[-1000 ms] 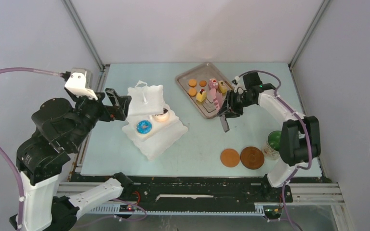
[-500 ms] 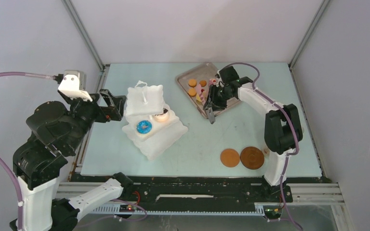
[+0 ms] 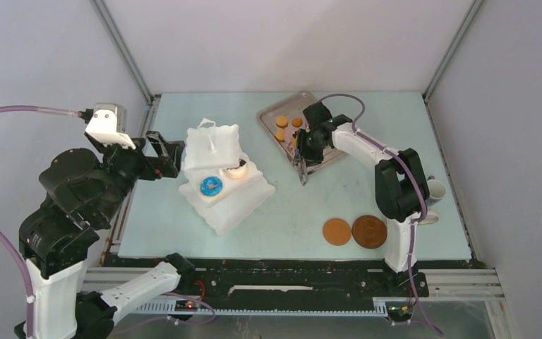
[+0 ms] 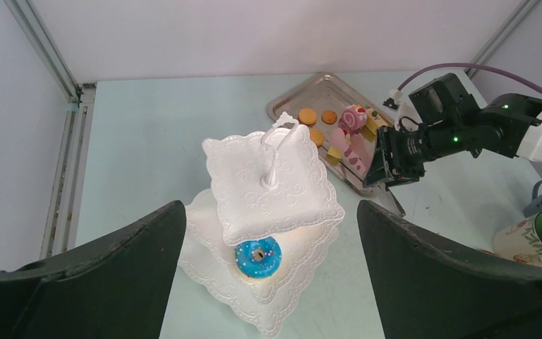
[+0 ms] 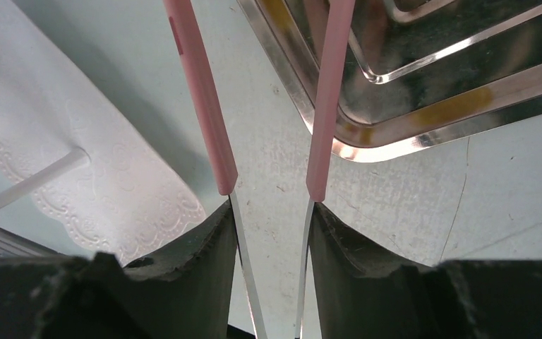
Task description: Serve the afternoon tea
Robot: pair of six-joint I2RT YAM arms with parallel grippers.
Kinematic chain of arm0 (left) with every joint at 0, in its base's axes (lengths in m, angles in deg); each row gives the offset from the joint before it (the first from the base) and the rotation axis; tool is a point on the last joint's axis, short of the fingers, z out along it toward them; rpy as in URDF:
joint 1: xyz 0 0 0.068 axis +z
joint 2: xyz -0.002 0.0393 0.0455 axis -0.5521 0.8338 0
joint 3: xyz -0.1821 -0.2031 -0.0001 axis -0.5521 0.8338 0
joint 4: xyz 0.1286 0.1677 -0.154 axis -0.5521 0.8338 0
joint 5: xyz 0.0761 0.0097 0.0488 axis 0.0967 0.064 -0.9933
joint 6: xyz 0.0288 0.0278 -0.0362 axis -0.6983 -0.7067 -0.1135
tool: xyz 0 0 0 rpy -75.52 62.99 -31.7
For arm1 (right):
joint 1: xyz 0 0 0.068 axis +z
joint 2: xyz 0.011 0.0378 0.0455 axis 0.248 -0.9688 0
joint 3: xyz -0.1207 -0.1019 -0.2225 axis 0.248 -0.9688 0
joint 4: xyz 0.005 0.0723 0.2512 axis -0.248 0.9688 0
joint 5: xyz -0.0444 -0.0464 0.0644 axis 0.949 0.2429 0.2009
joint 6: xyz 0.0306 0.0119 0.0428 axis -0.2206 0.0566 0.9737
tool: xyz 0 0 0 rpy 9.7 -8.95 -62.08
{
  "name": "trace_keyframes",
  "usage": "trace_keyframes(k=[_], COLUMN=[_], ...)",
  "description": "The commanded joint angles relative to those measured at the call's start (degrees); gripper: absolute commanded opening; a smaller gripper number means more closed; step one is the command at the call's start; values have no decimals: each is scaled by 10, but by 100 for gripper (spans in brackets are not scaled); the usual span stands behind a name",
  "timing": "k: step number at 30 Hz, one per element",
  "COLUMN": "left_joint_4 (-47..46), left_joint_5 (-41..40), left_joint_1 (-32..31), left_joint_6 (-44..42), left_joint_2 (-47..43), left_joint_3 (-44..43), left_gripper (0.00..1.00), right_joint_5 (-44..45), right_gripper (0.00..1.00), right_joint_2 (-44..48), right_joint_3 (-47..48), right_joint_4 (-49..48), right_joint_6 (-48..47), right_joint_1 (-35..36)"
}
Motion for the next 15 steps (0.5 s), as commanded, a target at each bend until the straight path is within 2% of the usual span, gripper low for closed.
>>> trace_keyframes(k=[1,15], left_joint_4=[-7,-5], left_joint_5=[1,3], left_joint_1=[3,4], left_joint_6=[-13,-10], left_joint_2=[0,1], left_joint_3=[-5,-3], left_gripper=[99,99], right_joint_5=[34,59], right_gripper=[43,44], right_joint_2=[-13,-56], right_joint_3=[28,66], right_joint_4=[0,9], right_joint_6=[14,14], right_joint_1=[10,15])
